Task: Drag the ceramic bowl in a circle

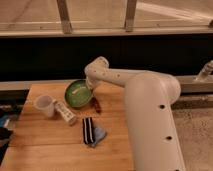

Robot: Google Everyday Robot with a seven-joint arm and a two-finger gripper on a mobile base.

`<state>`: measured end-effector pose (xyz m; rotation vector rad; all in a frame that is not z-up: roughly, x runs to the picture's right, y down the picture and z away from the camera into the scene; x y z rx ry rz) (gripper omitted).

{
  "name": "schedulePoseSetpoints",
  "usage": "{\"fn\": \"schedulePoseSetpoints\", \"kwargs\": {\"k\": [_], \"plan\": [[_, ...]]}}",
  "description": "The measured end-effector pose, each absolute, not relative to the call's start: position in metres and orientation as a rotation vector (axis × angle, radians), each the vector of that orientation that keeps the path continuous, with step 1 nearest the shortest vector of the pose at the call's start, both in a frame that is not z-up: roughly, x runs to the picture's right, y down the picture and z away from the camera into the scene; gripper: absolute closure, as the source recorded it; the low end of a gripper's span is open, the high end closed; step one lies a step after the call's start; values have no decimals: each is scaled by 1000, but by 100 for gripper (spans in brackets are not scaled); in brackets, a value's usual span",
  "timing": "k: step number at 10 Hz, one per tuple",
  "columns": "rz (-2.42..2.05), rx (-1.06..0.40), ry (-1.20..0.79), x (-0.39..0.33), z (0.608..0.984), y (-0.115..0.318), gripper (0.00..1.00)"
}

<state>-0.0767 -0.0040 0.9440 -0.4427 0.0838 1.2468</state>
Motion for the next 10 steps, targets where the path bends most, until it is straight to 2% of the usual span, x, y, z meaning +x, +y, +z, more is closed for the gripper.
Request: {"fn": "schedulePoseSetpoints", "kwargs": {"k": [5, 8, 10], "plan": [[1305, -350, 250, -6, 942, -13, 100], [1283, -351, 250, -5, 963, -35, 100], [1253, -387, 206, -32, 974, -41, 100]]}}
